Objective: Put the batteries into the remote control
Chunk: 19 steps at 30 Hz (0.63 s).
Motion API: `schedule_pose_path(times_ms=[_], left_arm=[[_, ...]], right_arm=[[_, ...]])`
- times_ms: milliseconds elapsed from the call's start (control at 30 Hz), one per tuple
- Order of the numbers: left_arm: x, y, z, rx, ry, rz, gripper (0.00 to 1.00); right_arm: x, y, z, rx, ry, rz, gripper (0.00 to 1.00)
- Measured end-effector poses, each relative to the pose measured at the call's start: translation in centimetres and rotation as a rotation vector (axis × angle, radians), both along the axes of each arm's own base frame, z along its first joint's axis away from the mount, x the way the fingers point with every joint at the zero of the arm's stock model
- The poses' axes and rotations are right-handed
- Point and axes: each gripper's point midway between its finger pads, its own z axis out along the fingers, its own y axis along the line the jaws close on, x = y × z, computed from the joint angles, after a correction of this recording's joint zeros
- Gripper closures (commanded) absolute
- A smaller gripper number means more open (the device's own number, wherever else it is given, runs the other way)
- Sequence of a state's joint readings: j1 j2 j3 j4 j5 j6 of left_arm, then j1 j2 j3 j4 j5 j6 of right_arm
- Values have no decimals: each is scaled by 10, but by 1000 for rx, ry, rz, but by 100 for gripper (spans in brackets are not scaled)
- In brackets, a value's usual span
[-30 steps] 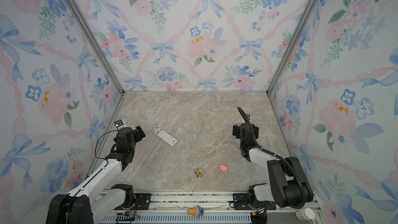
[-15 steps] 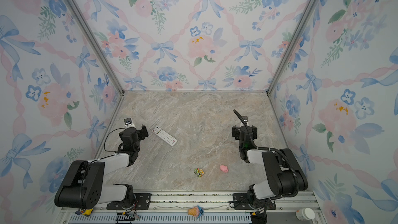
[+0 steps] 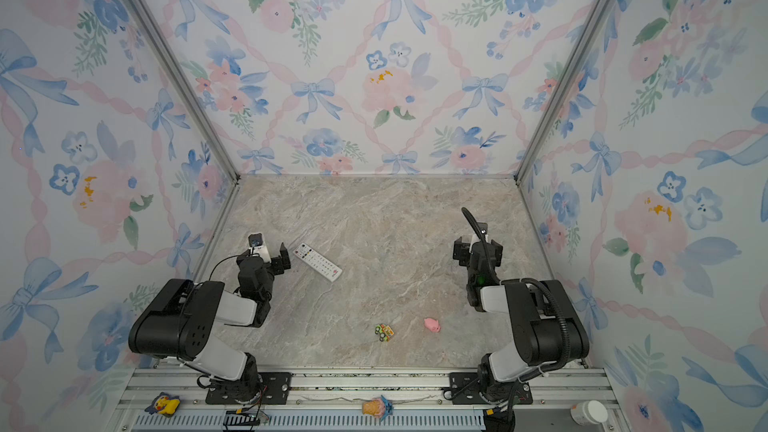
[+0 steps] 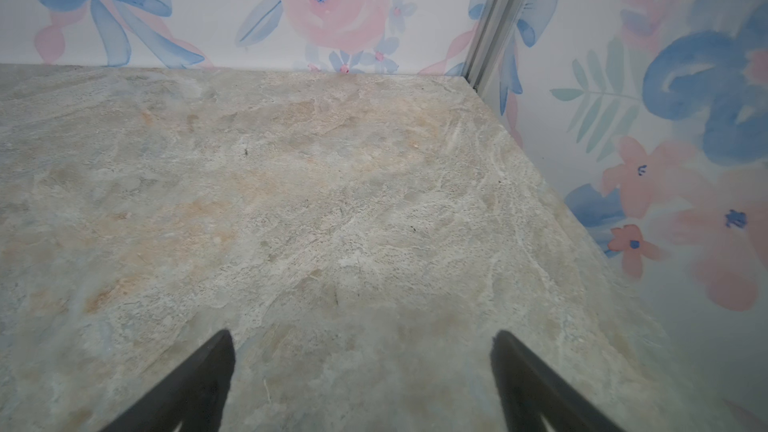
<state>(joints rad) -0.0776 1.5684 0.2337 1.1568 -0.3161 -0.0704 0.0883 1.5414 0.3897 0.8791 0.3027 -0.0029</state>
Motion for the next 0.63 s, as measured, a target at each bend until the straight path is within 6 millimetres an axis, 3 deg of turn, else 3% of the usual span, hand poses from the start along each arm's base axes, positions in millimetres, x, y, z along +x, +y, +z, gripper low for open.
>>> schedule_pose_path(times_ms=[233, 633], left_arm=[[4, -3, 15, 2, -63, -21, 2], [4, -4, 17, 8, -71, -23, 2]], right_arm=[[-1, -5, 5, 2, -29, -41, 3], [-1, -6, 7, 3, -38, -48, 3]])
